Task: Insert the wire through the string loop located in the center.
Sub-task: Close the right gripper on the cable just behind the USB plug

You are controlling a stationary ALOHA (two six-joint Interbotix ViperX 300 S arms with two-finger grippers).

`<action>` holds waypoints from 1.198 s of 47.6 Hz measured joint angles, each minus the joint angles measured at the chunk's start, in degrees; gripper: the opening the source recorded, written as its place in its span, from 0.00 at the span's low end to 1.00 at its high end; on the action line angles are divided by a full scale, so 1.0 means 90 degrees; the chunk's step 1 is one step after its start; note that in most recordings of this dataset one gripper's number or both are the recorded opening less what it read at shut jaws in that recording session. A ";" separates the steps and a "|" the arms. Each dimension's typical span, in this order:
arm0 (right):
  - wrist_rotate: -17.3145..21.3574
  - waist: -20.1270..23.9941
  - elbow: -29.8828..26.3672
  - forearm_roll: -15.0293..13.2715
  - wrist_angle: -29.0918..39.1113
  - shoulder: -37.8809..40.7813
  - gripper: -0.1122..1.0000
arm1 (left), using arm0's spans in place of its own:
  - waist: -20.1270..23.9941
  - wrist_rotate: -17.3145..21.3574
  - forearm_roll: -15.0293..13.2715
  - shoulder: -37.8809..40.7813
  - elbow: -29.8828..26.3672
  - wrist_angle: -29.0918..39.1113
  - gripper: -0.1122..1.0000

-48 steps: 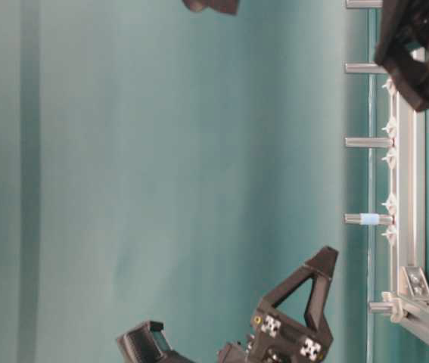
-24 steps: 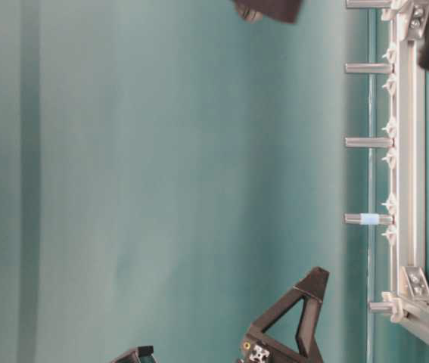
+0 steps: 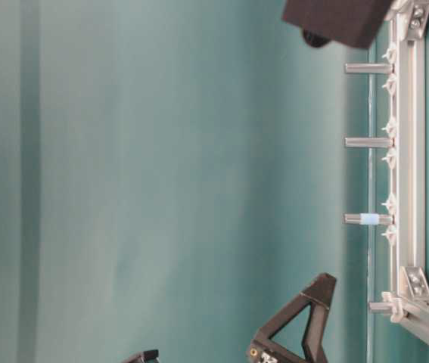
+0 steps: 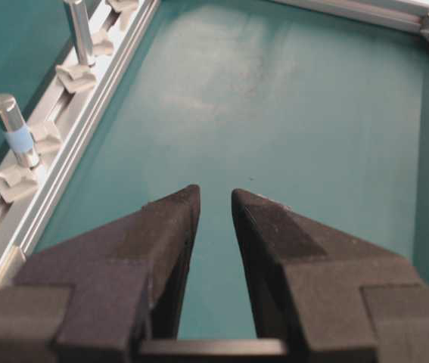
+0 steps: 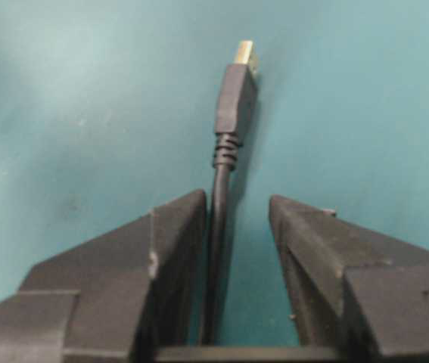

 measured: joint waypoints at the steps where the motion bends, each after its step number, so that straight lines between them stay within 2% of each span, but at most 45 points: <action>1: 0.0000 0.0000 0.0000 0.0000 0.0029 0.0000 0.47 | 0.0000 0.0010 0.0000 0.0010 -0.0010 -0.0010 0.37; 11: 0.0000 0.0020 -0.0010 0.0000 0.0244 0.0010 0.20 | 0.0000 0.0010 0.0000 0.0000 0.0020 0.0000 0.37; 13: 0.0000 0.0039 -0.0010 0.0000 0.0312 0.0000 0.17 | 0.0000 0.0010 0.0000 -0.0010 0.0020 0.0000 0.37; 26: 0.0000 0.0049 -0.0059 0.0000 0.0625 -0.0010 0.17 | -0.0020 0.0000 0.0000 -0.0020 0.0020 0.0000 0.37; 47: 0.0000 0.0049 -0.0098 0.0000 0.0732 -0.0068 0.17 | -0.0186 0.0000 0.0000 -0.0010 0.0020 0.0000 0.37; 57: 0.0000 0.0049 -0.0078 0.0000 0.1113 -0.0439 0.17 | -0.0264 0.0010 0.0000 -0.0010 0.0020 0.0000 0.37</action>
